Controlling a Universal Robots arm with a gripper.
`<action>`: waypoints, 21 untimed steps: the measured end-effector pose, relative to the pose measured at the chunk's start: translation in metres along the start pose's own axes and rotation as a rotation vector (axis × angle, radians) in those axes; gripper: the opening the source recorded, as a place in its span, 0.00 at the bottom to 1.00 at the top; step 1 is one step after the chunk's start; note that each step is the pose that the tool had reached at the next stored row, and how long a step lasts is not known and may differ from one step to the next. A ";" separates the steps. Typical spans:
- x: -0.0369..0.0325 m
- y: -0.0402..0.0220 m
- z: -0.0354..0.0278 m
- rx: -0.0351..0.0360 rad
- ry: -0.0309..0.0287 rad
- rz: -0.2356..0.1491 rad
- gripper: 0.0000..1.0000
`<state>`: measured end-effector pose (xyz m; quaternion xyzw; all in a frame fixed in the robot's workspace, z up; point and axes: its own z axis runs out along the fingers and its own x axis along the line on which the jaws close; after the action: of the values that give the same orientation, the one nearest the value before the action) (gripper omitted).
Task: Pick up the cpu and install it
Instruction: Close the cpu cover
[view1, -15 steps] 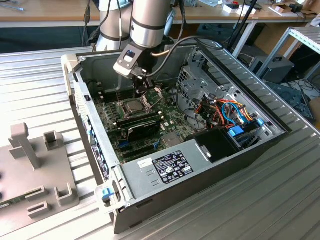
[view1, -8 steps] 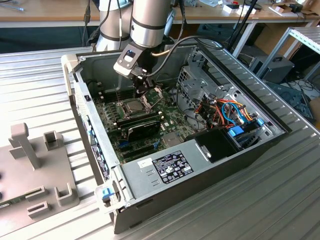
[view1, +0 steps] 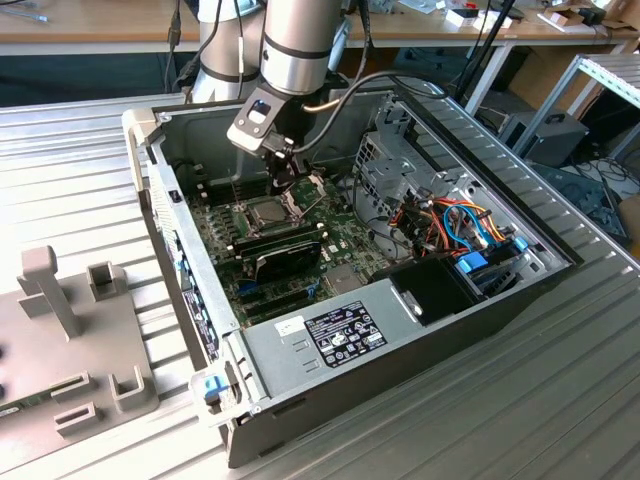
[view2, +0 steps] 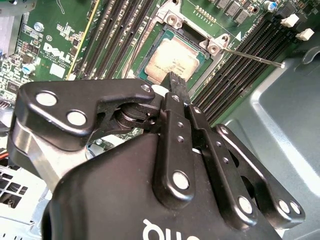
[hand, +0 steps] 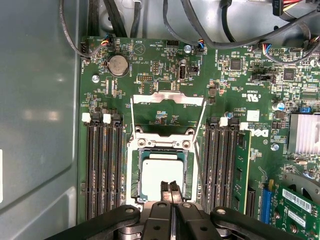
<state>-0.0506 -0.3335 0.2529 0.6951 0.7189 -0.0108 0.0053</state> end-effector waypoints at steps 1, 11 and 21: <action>0.0000 0.0000 -0.0014 0.0000 -0.0001 0.000 0.11; -0.0002 -0.0001 -0.0091 0.0000 0.0001 0.000 0.11; -0.0003 0.0011 -0.0097 0.0001 -0.0002 0.000 0.11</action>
<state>-0.0494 -0.3336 0.2626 0.6950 0.7189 -0.0109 0.0054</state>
